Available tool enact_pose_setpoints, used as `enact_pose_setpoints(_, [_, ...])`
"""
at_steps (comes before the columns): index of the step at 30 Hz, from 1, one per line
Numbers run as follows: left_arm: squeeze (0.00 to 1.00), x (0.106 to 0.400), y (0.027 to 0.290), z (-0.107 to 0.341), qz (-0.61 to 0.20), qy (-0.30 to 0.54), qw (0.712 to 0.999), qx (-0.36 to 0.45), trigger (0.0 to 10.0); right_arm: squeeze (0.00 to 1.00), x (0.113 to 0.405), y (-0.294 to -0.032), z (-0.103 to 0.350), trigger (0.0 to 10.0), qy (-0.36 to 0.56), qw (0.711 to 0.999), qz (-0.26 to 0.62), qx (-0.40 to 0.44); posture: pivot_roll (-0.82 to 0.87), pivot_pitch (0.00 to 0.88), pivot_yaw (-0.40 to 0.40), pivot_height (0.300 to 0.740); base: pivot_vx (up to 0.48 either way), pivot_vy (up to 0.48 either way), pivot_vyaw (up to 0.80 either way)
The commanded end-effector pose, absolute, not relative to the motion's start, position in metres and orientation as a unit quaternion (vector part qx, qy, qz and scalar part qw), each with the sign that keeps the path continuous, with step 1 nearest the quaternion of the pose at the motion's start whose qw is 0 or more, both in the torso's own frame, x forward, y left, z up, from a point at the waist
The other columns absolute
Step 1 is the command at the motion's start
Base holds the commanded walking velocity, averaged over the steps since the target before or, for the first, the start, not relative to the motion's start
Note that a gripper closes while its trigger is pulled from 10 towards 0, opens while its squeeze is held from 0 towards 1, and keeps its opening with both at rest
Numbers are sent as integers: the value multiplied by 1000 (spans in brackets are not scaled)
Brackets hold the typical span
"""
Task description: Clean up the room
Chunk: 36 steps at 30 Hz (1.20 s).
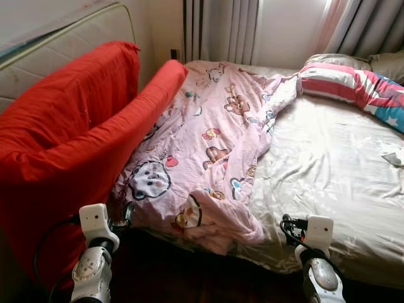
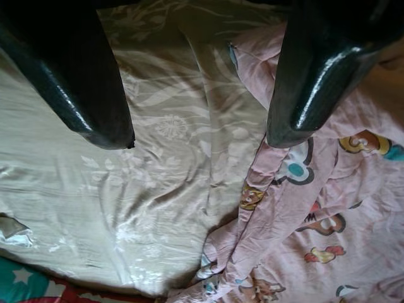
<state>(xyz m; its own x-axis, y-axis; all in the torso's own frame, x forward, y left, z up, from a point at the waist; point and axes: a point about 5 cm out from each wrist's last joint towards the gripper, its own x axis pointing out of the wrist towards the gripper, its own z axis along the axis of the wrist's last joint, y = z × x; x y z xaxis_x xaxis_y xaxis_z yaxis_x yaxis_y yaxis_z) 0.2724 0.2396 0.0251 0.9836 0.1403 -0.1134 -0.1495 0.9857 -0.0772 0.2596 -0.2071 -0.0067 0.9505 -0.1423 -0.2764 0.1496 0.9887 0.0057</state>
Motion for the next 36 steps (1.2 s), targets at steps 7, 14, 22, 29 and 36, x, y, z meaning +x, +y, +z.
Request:
enact_pose_setpoints(7, [0, 269, 240, 25, 83, 46, 994, -50, 10000, 0, 256, -215, -10, 10000, 153, 985, -76, 5, -17, 28, -47, 740, 0, 0, 0])
enact_pose_setpoints(14, [0, 272, 243, 28, 78, 44, 995, -46, 10000, 0, 252, -213, -15, 10000, 168, 983, -76, 7, -19, 30, -32, 740, 0, 0, 0])
enact_pose_setpoints(22, [0, 274, 242, 30, 68, 46, 996, -35, 10000, 0, 249, -215, -17, 10000, 172, 982, -80, 18, -20, 32, -25, 740, 186, 0, 0])
enact_pose_setpoints(29, [0, 273, 242, 30, 68, 45, 996, -33, 10000, 0, 248, -214, -18, 10000, 178, 981, -74, 11, -16, 35, -29, 740, 254, 0, 0])
enact_pose_setpoints(36, [0, 273, 241, 30, 68, 45, 996, -33, 10000, 0, 248, -216, -19, 10000, 182, 981, -70, 2, -17, 35, -33, 740, 256, 0, 278])
